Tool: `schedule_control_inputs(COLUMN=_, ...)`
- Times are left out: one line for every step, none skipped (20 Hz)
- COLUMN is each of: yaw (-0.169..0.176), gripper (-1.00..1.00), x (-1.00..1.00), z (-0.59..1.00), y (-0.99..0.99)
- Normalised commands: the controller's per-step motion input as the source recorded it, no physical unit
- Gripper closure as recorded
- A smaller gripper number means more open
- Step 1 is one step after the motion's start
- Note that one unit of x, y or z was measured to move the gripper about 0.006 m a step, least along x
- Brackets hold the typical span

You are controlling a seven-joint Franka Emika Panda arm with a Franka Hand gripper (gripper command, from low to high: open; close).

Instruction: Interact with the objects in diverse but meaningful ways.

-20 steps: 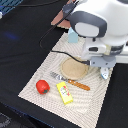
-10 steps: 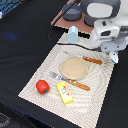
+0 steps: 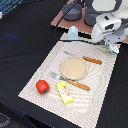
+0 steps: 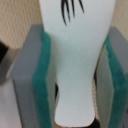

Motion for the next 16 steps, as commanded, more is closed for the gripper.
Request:
schedule_control_inputs(yaw=0.017, gripper=1.0, x=-1.0, z=0.05, y=-0.06)
schedule_control_inputs(yaw=0.014, gripper=1.0, x=-1.0, z=0.03, y=-0.09)
schedule_control_inputs(yaw=0.009, gripper=1.0, x=-1.0, z=0.02, y=-0.11)
schedule_control_inputs(yaw=0.004, gripper=1.0, x=-1.0, z=0.0, y=-0.15)
schedule_control_inputs(yaw=0.0, gripper=1.0, x=-1.0, z=0.0, y=-0.18)
schedule_control_inputs(yaw=0.0, gripper=1.0, x=-1.0, z=0.0, y=-0.19)
schedule_control_inputs(yaw=0.0, gripper=1.0, x=-1.0, z=0.0, y=-0.19)
schedule_control_inputs(yaw=0.0, gripper=1.0, x=-1.0, z=0.0, y=-0.18)
schedule_control_inputs(yaw=0.0, gripper=1.0, x=-1.0, z=-0.03, y=-0.17)
schedule_control_inputs(yaw=0.0, gripper=1.0, x=-1.0, z=-0.05, y=-0.17)
schedule_control_inputs(yaw=0.0, gripper=1.0, x=-1.0, z=-0.06, y=-0.17)
schedule_control_inputs(yaw=0.0, gripper=1.0, x=-1.0, z=-0.07, y=-0.18)
schedule_control_inputs(yaw=0.0, gripper=1.0, x=-0.99, z=-0.08, y=-0.21)
schedule_control_inputs(yaw=0.0, gripper=1.0, x=-0.96, z=-0.07, y=-0.25)
schedule_control_inputs(yaw=0.0, gripper=1.0, x=-0.93, z=-0.08, y=-0.3)
schedule_control_inputs(yaw=0.0, gripper=1.0, x=-0.92, z=-0.11, y=-0.32)
